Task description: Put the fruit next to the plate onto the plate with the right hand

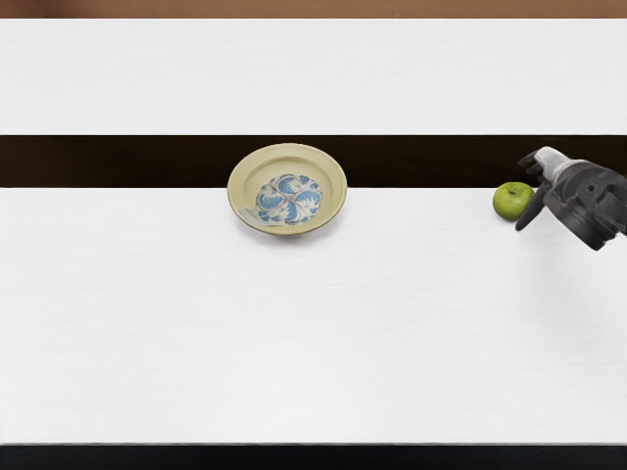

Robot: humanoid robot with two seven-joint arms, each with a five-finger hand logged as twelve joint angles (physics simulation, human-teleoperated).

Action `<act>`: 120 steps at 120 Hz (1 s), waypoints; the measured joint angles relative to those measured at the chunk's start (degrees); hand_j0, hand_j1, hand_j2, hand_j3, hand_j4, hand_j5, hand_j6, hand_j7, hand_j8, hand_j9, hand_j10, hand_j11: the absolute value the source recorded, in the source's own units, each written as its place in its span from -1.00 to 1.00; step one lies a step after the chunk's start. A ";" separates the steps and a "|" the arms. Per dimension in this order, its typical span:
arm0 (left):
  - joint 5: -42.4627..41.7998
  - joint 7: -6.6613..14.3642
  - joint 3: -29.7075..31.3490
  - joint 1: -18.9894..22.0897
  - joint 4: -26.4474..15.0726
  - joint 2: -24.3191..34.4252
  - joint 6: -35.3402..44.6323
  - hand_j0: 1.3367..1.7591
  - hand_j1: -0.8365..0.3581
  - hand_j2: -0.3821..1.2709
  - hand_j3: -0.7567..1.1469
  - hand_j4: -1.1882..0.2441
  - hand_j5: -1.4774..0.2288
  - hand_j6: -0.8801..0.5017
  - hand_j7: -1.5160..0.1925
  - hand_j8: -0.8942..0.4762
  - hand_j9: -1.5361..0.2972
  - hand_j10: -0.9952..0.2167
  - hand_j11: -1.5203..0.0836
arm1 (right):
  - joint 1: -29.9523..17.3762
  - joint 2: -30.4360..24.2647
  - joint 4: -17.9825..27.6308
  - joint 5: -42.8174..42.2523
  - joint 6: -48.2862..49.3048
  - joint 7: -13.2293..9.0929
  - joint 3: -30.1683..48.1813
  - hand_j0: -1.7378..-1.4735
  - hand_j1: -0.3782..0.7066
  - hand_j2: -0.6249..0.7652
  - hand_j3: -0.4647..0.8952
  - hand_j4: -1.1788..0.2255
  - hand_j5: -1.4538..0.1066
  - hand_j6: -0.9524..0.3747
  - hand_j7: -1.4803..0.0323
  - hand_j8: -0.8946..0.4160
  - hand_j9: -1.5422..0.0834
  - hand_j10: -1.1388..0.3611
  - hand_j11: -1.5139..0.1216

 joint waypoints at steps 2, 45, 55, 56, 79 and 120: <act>0.00 0.01 0.00 0.00 0.00 0.00 0.00 0.52 0.98 -0.54 -0.21 0.65 0.73 0.27 0.77 0.30 0.67 0.64 0.89 | 0.01 0.07 -0.01 0.04 -0.02 0.00 0.05 -0.40 -0.45 -0.16 -0.32 0.36 0.49 0.09 0.57 0.02 0.54 0.22 0.50; 0.00 0.01 0.00 0.00 0.00 0.00 0.01 0.52 0.98 -0.54 -0.21 0.65 0.73 0.27 0.77 0.30 0.67 0.64 0.89 | 0.00 0.56 -0.09 0.37 -0.08 -0.02 0.60 -0.39 -0.25 -0.19 -0.32 0.21 0.31 -0.06 0.40 -0.14 0.37 0.08 0.33; 0.00 0.01 0.00 0.00 0.00 0.00 0.01 0.52 0.98 -0.54 -0.21 0.65 0.73 0.27 0.77 0.30 0.67 0.64 0.89 | -0.02 0.59 -0.11 0.40 -0.05 -0.03 0.62 -0.39 -0.23 -0.21 -0.32 0.20 0.29 -0.08 0.37 -0.15 0.35 0.06 0.30; 0.00 0.01 0.00 0.00 0.00 0.00 0.00 0.52 0.98 -0.54 -0.21 0.65 0.73 0.27 0.77 0.30 0.67 0.64 0.89 | -0.03 0.60 -0.11 0.40 -0.04 -0.03 0.62 -0.39 -0.23 -0.21 -0.32 0.20 0.28 -0.09 0.37 -0.16 0.34 0.06 0.30; 0.00 0.00 -0.01 0.00 0.00 0.00 0.02 0.52 0.98 -0.54 -0.21 0.65 0.73 0.27 0.77 0.30 0.67 0.64 0.89 | -0.23 0.62 -0.09 0.57 0.29 -0.02 0.63 -0.38 -0.17 -0.25 -0.32 0.15 0.20 -0.14 0.30 -0.20 0.27 0.02 0.22; 0.00 -0.01 0.00 0.00 0.00 0.00 0.01 0.52 0.98 -0.54 -0.21 0.65 0.73 0.27 0.77 0.30 0.67 0.64 0.89 | 0.25 0.54 -0.02 2.54 1.02 -0.02 0.63 -0.39 0.03 -0.16 -0.32 0.02 0.07 -0.21 0.15 -0.30 0.14 -0.10 0.10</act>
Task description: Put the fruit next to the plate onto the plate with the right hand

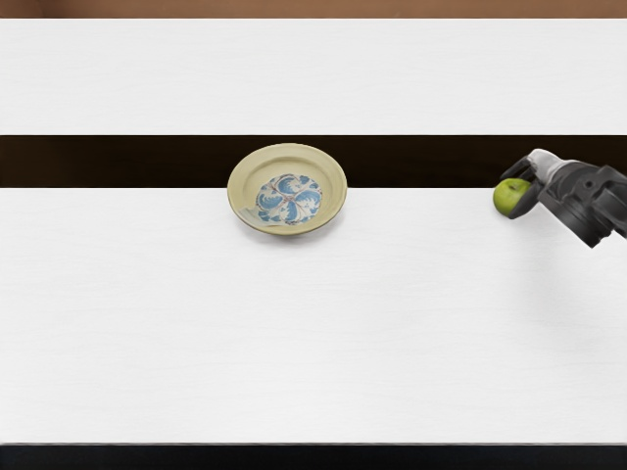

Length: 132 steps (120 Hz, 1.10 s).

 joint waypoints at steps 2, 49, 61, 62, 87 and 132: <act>0.00 0.01 0.00 0.00 0.00 0.00 0.00 0.52 0.98 -0.54 -0.21 0.65 0.73 0.27 0.77 0.30 0.67 0.64 0.89 | 0.01 0.00 0.01 0.00 0.09 0.00 0.01 -0.39 0.03 -0.15 -0.32 0.01 0.07 -0.21 0.15 -0.31 0.14 -0.11 0.09; 0.00 0.03 0.00 0.00 0.00 0.00 0.00 0.52 0.98 -0.54 -0.21 0.65 0.73 0.27 0.77 0.30 0.67 0.64 0.89 | 1.99 -0.35 0.21 2.36 4.06 0.02 0.18 -0.38 0.07 0.10 -0.32 -0.11 -0.06 -0.26 0.01 -0.31 0.01 -0.21 -0.03; 0.00 0.03 0.00 0.00 0.00 0.00 -0.01 0.52 0.98 -0.54 -0.21 0.65 0.73 0.27 0.77 0.30 0.67 0.64 0.89 | 3.17 -0.27 0.46 2.53 5.04 0.02 0.34 -0.38 0.06 0.07 -0.32 -0.11 -0.07 -0.25 0.00 -0.32 0.00 -0.22 -0.04; 0.00 0.02 0.00 0.00 0.00 0.00 0.00 0.52 0.98 -0.54 -0.21 0.65 0.73 0.27 0.77 0.30 0.67 0.64 0.89 | 3.25 -0.26 0.50 2.53 5.10 0.02 0.36 -0.38 0.06 0.07 -0.32 -0.11 -0.07 -0.25 0.00 -0.32 0.00 -0.22 -0.04; 0.00 0.03 0.00 0.00 0.00 0.00 0.00 0.52 0.98 -0.54 -0.21 0.65 0.73 0.27 0.77 0.30 0.67 0.64 0.89 | 5.64 1.21 1.27 3.99 5.66 0.02 0.50 -0.39 0.06 0.05 -0.32 -0.10 -0.07 -0.24 0.00 -0.32 -0.01 -0.21 -0.05; 0.00 0.02 0.00 0.00 0.00 0.00 0.01 0.52 0.98 -0.54 -0.20 0.65 0.73 0.27 0.77 0.30 0.67 0.64 0.89 | 8.96 6.25 1.74 5.78 5.58 0.03 2.06 -0.39 0.08 0.01 -0.32 -0.06 -0.06 -0.20 0.02 -0.28 0.00 -0.19 -0.04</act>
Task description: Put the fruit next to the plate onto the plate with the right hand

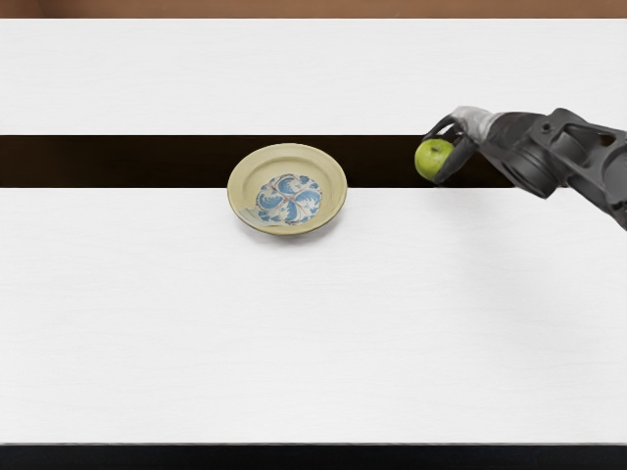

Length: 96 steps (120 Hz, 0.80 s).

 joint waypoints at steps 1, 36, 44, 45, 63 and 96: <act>0.00 0.00 0.00 0.00 0.00 0.00 0.00 0.52 0.98 -0.54 -0.20 0.65 0.73 0.27 0.77 0.30 0.67 0.64 0.89 | 0.01 0.06 0.01 0.00 0.00 0.00 0.10 -0.39 0.08 0.01 -0.32 -0.06 -0.06 -0.20 0.02 -0.28 0.00 -0.20 -0.04; 0.00 0.00 0.00 0.00 0.00 0.00 -0.01 0.52 0.98 -0.54 -0.20 0.65 0.73 0.27 0.77 0.30 0.67 0.64 0.89 | 0.10 2.55 0.08 1.71 -0.71 -0.01 2.41 -0.39 0.07 0.02 -0.32 -0.07 -0.04 -0.21 0.03 -0.30 0.03 -0.19 -0.02; 0.00 0.00 0.00 0.00 0.00 0.00 -0.02 0.52 0.98 -0.54 -0.20 0.65 0.73 0.27 0.77 0.30 0.67 0.64 0.89 | 0.11 3.23 -0.02 2.75 -0.99 -0.02 2.58 -0.39 0.08 0.01 -0.32 -0.07 -0.04 -0.20 0.03 -0.29 0.03 -0.19 -0.01; 0.00 0.00 0.00 0.00 0.00 0.00 -0.01 0.52 0.98 -0.54 -0.20 0.65 0.73 0.27 0.77 0.30 0.67 0.64 0.89 | 0.11 3.32 -0.04 2.86 -1.08 -0.02 2.59 -0.39 0.08 0.01 -0.32 -0.07 -0.04 -0.20 0.03 -0.29 0.03 -0.19 -0.01; 0.00 0.01 0.00 0.00 0.00 0.00 -0.02 0.52 0.98 -0.54 -0.20 0.65 0.73 0.27 0.77 0.30 0.67 0.64 0.89 | 0.09 4.97 -0.29 4.54 -2.76 -0.02 2.93 -0.39 0.08 0.01 -0.32 -0.07 -0.04 -0.20 0.04 -0.29 0.03 -0.19 -0.01; 0.00 0.01 0.00 0.00 0.00 0.00 -0.02 0.52 0.98 -0.54 -0.20 0.65 0.73 0.27 0.77 0.30 0.67 0.64 0.89 | -0.06 7.63 -0.65 5.25 -4.65 -0.02 3.88 -0.39 0.09 0.01 -0.32 -0.07 -0.03 -0.20 0.04 -0.28 0.03 -0.19 -0.01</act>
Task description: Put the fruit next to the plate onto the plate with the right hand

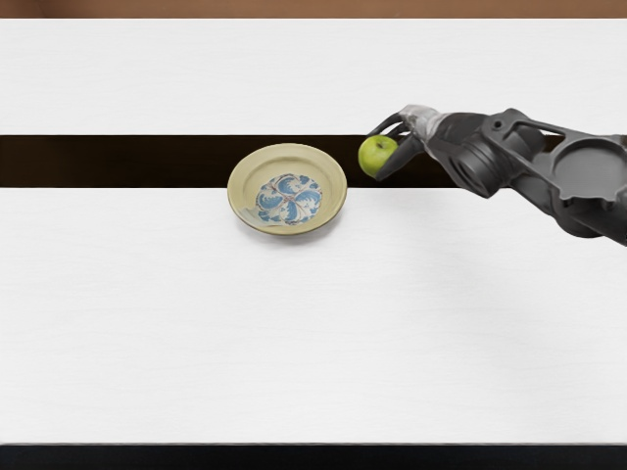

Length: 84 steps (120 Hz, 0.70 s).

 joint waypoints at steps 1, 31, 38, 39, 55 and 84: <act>0.00 0.00 0.00 0.00 0.00 0.00 0.00 0.52 0.98 -0.54 -0.20 0.65 0.73 0.27 0.77 0.30 0.67 0.64 0.89 | 0.00 0.14 -0.01 0.00 -0.11 0.00 0.00 -0.39 0.09 0.02 -0.32 -0.07 -0.03 -0.20 0.04 -0.28 0.03 -0.19 -0.01; 0.00 0.00 0.00 0.00 0.00 0.00 0.02 0.52 0.98 -0.54 -0.20 0.65 0.73 0.27 0.77 0.30 0.67 0.64 0.89 | 0.01 3.68 -0.26 0.08 -2.57 0.00 0.57 -0.39 0.09 0.04 -0.32 -0.09 -0.03 -0.21 0.04 -0.30 0.04 -0.18 0.00; 0.00 0.00 0.00 -0.04 0.00 0.00 0.02 0.52 0.98 -0.54 -0.20 0.65 0.73 0.27 0.77 0.30 0.67 0.64 0.89 | -0.04 4.31 -0.29 0.06 -3.33 -0.01 0.72 -0.39 0.09 0.03 -0.32 -0.09 -0.02 -0.21 0.05 -0.31 0.05 -0.18 0.01; 0.00 0.00 0.00 -0.02 0.00 0.00 0.02 0.52 0.98 -0.54 -0.20 0.65 0.73 0.27 0.77 0.30 0.67 0.64 0.89 | -0.05 4.43 -0.29 0.06 -3.42 -0.01 0.73 -0.39 0.09 0.03 -0.32 -0.09 -0.02 -0.21 0.05 -0.31 0.05 -0.18 0.01; 0.00 -0.02 0.00 0.00 0.00 0.00 0.01 0.52 0.98 -0.54 -0.20 0.65 0.73 0.27 0.77 0.30 0.67 0.64 0.89 | -0.04 6.10 -0.31 0.05 -4.22 -0.02 0.86 -0.39 0.08 0.03 -0.32 -0.09 -0.01 -0.22 0.06 -0.32 0.06 -0.18 0.02; 0.00 -0.01 0.00 0.00 0.00 0.00 -0.02 0.52 0.98 -0.54 -0.20 0.65 0.73 0.27 0.77 0.30 0.67 0.64 0.89 | 0.48 10.17 -2.44 -0.01 -4.46 -0.01 0.88 -0.39 0.08 -0.01 -0.32 -0.06 0.01 -0.21 0.08 -0.31 0.08 -0.16 0.04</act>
